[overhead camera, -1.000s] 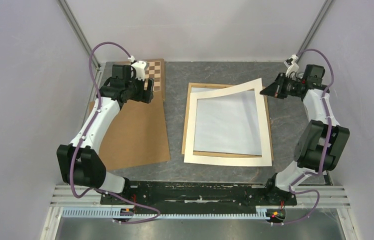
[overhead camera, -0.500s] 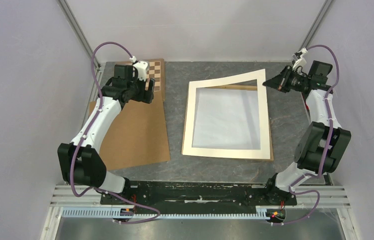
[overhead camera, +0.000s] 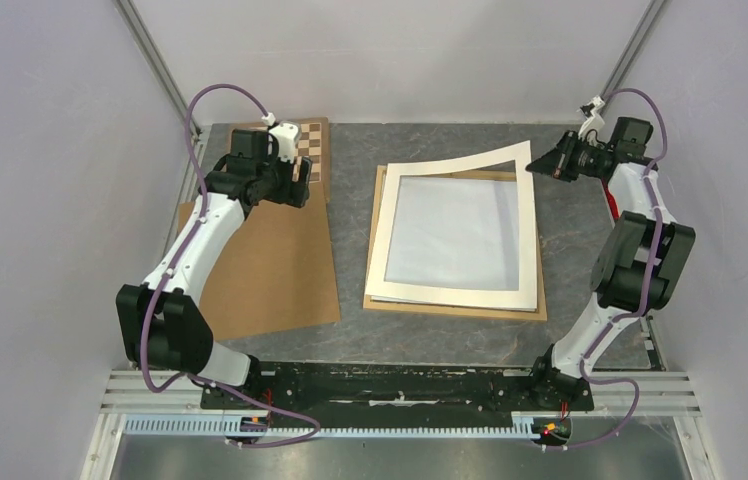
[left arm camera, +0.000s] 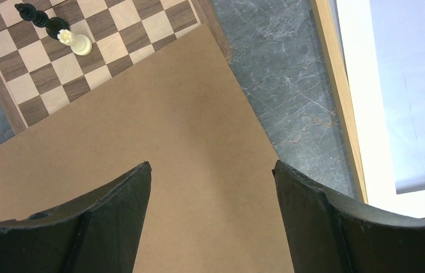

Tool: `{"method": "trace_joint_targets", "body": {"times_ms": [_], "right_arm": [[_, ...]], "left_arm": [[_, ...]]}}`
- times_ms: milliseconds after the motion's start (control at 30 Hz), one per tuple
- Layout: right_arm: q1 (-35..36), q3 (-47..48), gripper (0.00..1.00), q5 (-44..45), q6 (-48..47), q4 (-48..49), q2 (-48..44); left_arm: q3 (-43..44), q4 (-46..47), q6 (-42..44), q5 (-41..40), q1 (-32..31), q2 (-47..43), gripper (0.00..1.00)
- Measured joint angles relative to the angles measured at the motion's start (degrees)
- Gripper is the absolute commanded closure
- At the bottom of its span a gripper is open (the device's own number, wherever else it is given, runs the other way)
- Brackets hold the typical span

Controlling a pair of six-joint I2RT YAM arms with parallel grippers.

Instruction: Put the photo into the frame

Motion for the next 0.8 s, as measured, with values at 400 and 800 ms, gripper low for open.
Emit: {"method": "trace_joint_targets", "body": {"times_ms": [400,800], "right_arm": [[0.0,5.53,1.0,3.06,-12.22,-9.25,5.03],[1.44,6.01,1.0,4.09,-15.89,-9.68,7.72]], "left_arm": [[0.0,0.0,0.0,-0.2,-0.59,1.2,0.14],[0.0,0.0,0.0,-1.05,-1.01,1.86,0.14]]}}
